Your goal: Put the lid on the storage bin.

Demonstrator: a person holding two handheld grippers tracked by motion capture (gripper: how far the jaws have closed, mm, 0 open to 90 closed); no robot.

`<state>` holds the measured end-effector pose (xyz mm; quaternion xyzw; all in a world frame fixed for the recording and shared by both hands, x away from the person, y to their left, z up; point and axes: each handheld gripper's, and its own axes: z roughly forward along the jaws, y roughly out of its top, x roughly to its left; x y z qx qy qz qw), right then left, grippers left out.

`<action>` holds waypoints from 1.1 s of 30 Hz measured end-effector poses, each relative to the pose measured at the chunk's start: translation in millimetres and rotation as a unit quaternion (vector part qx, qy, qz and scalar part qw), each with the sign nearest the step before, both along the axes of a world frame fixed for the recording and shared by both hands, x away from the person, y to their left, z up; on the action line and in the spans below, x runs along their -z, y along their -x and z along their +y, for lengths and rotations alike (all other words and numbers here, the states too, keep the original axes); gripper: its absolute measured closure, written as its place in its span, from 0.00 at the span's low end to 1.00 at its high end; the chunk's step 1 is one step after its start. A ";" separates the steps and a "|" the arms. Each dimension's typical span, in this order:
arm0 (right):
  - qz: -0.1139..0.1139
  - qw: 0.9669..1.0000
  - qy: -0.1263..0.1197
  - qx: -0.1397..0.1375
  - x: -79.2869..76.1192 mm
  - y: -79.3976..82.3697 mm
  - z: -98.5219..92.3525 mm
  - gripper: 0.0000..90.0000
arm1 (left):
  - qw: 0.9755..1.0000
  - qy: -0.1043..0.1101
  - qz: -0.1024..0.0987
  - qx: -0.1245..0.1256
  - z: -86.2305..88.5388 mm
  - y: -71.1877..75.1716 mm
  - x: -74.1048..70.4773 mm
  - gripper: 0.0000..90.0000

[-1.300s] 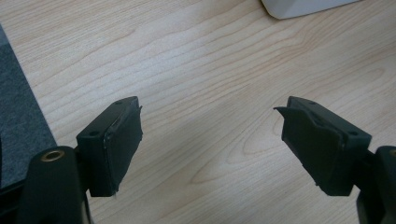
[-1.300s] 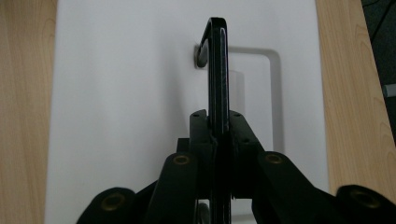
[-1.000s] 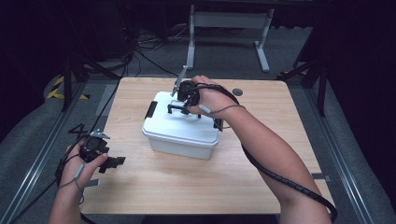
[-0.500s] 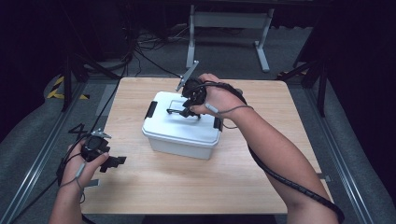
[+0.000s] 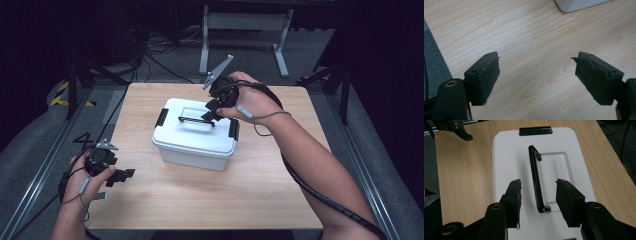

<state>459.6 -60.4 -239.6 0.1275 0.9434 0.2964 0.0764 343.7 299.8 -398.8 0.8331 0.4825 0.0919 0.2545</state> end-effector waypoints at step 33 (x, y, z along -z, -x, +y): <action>0.011 0.988 -0.026 0.151 9.7 21.0 -168.6 0.48 | 0.999 0.004 -0.047 0.000 1.5 -5.4 1.2 0.21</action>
